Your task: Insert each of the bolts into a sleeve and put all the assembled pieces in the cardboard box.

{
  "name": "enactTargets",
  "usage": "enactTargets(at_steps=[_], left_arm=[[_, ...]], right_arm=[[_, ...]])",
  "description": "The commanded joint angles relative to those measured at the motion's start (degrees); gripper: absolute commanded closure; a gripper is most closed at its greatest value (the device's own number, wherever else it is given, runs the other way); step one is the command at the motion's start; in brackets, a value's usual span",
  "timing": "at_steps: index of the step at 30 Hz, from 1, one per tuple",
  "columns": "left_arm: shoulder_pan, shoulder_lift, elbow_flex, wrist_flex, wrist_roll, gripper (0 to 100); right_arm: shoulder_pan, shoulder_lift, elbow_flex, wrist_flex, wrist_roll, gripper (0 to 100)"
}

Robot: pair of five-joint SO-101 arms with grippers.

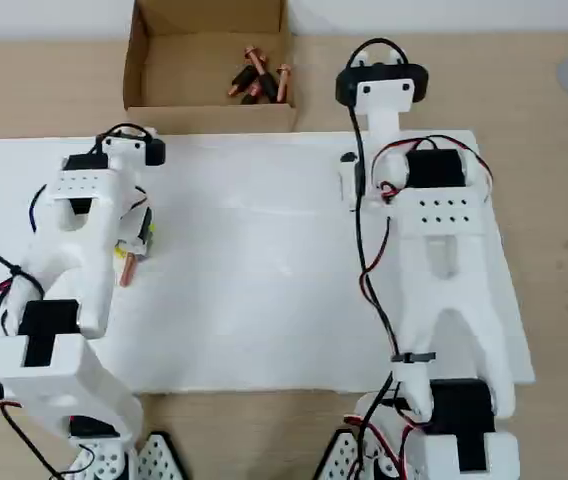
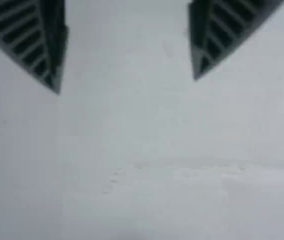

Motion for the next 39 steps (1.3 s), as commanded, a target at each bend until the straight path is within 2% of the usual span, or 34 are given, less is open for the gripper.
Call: enactTargets(at_steps=[1, 4, 6, 12, 18, 29, 39], left_arm=[[1.1, -0.3, -3.8, 3.3, 0.4, 81], [1.1, -0.3, -6.8, 7.0, 0.4, 81], [1.1, -0.4, -8.4, 9.2, 0.4, 81], [0.6, -0.5, -13.4, 13.9, 0.5, 81], [-2.4, 0.0, -17.8, 12.7, 4.0, 81], [-3.1, 0.0, -16.1, 9.1, 3.8, 81], [-2.9, 0.0, -16.0, 8.6, 3.8, 81]], right_arm=[[0.7, -2.1, 0.0, -3.4, -0.2, 79.0], [0.5, 1.1, -0.3, -8.0, 0.2, 79.0], [0.4, 4.9, -1.5, -9.8, 3.5, 79.0], [0.2, 21.8, -15.7, -7.2, 8.6, 79.0], [0.4, 41.3, -38.2, -0.3, 10.4, 78.9], [2.4, 71.3, -77.4, 13.7, 11.5, 78.9], [3.6, 85.5, -95.9, 20.7, 11.5, 79.4]])
